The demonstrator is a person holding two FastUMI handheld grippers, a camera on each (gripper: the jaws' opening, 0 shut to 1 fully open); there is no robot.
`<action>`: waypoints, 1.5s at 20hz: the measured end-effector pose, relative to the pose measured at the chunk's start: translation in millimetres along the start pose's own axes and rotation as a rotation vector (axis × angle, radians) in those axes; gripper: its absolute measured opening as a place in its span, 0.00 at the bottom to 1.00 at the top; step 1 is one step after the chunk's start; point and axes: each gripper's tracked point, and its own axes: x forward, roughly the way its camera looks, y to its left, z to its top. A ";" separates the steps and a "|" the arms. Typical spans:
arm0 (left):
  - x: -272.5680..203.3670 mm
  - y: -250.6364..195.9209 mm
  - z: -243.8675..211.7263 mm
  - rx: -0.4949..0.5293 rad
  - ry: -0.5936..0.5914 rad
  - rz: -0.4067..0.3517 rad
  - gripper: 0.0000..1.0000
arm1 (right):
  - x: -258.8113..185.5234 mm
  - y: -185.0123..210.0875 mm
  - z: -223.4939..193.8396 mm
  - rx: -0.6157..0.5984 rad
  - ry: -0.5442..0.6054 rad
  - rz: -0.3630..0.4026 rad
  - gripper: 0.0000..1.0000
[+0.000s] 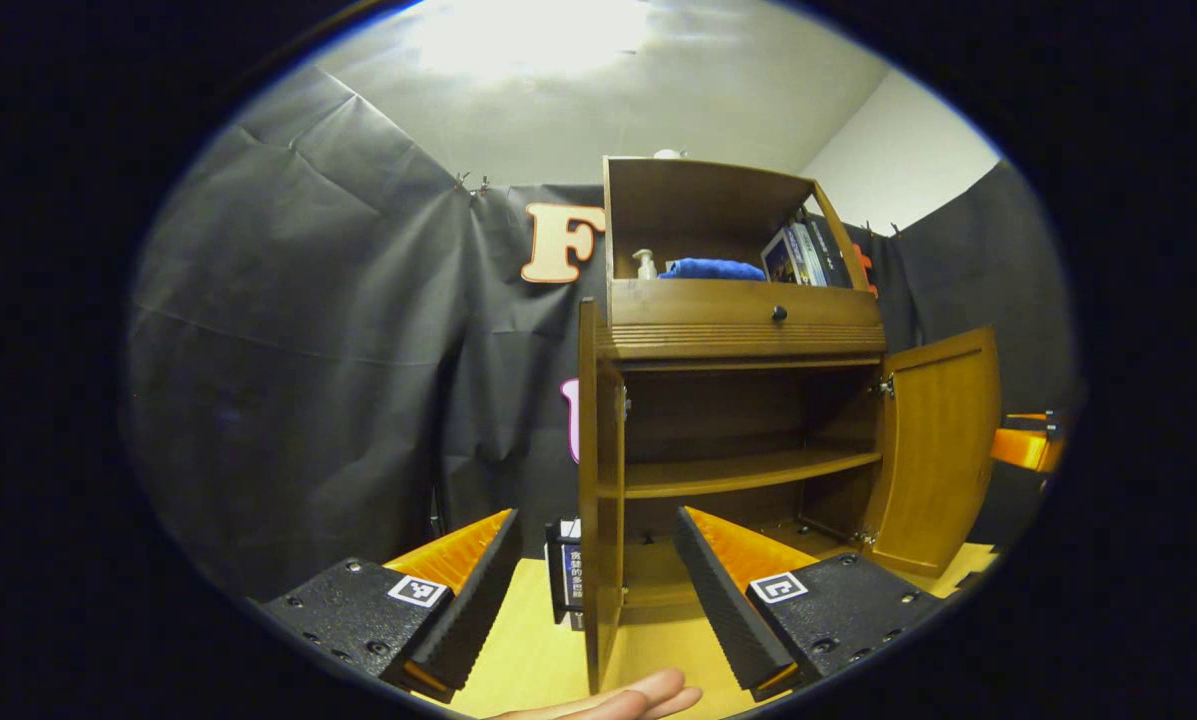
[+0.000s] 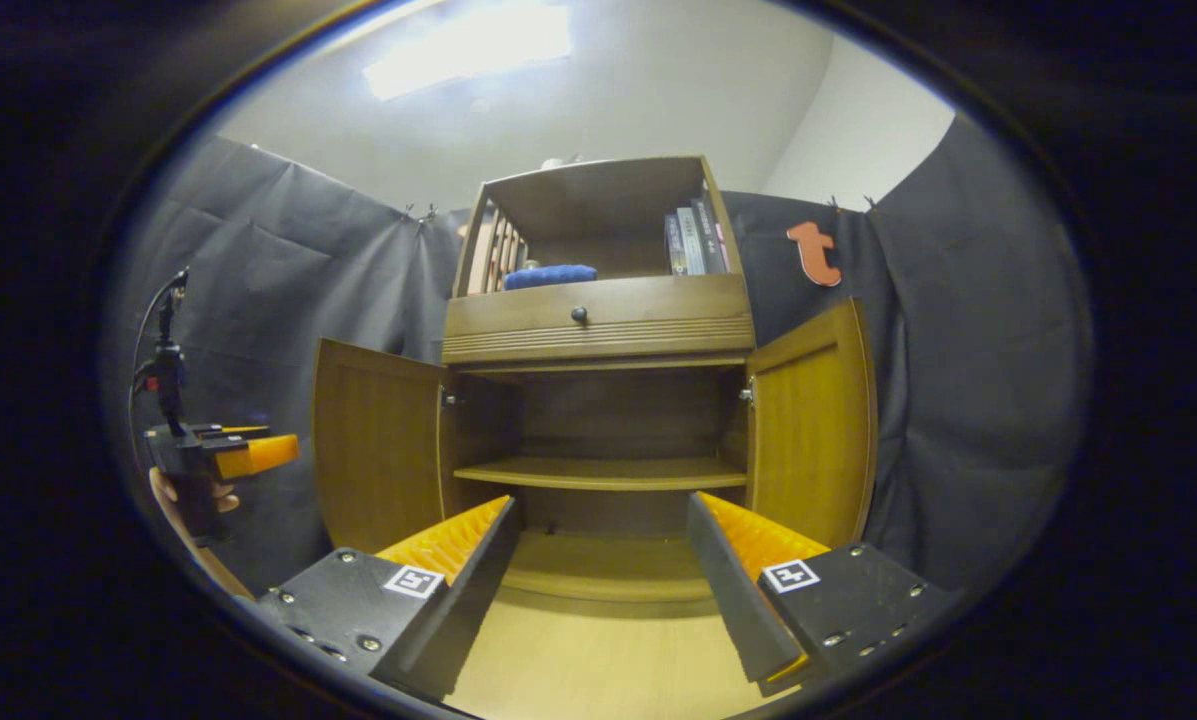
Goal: Open the right door of the double-door shoe cabinet with the right hand, and open the left door with the left hand.
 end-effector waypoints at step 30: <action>174.5 -145.6 -65.7 -0.022 0.065 -0.052 0.96 | 129.1 -27.3 7.7 -0.042 -0.097 -0.138 1.00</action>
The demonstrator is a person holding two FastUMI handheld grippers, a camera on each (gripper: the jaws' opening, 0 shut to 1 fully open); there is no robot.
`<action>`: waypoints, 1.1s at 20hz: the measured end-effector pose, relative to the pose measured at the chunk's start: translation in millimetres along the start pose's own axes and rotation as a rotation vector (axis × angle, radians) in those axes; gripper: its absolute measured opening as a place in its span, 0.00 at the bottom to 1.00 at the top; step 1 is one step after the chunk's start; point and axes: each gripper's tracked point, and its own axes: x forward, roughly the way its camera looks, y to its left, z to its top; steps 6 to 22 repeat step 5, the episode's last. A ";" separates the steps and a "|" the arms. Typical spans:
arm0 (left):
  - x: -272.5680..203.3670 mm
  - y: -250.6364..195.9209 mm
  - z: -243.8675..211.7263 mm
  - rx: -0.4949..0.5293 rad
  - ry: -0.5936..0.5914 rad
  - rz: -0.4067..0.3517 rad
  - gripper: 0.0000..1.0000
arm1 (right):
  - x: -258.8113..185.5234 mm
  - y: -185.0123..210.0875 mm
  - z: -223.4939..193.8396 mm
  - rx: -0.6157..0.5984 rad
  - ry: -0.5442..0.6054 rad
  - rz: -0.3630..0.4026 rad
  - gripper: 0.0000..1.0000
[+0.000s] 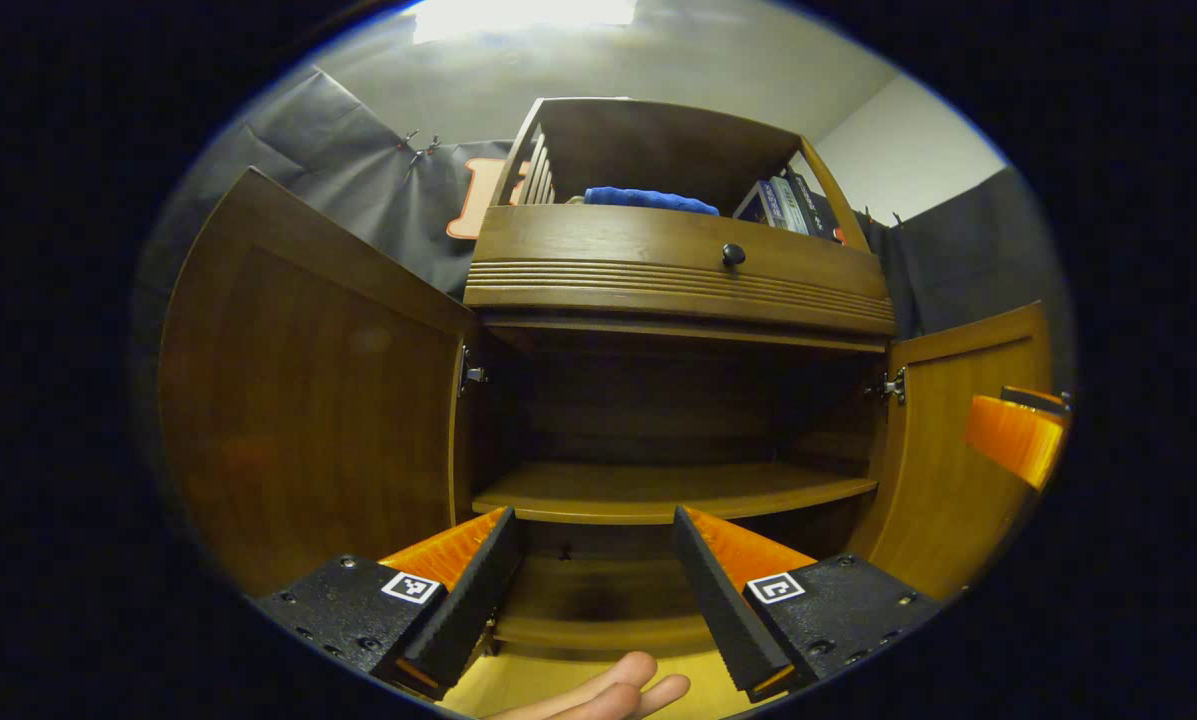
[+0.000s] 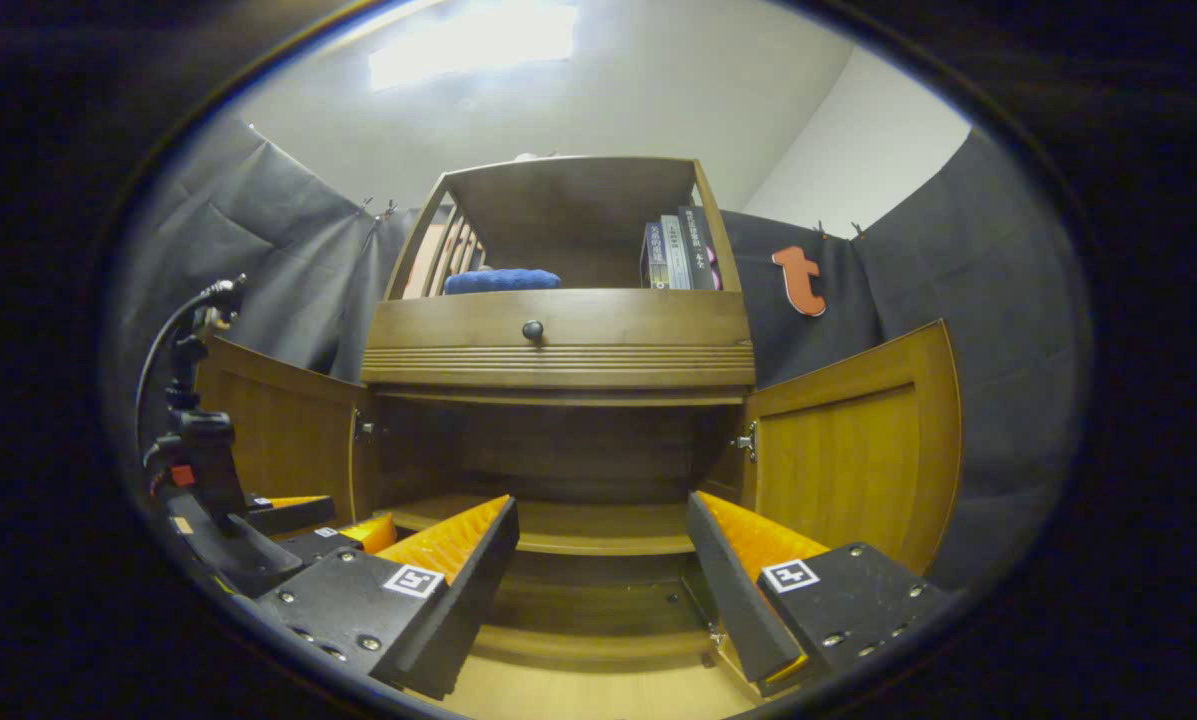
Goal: Open the right door of the double-door shoe cabinet with the right hand, and open the left door with the left hand.
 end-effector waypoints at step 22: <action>23.5 -7.6 -8.5 0.025 0.008 -0.012 0.93 | 27.5 5.8 -29.4 -0.048 0.050 0.016 1.00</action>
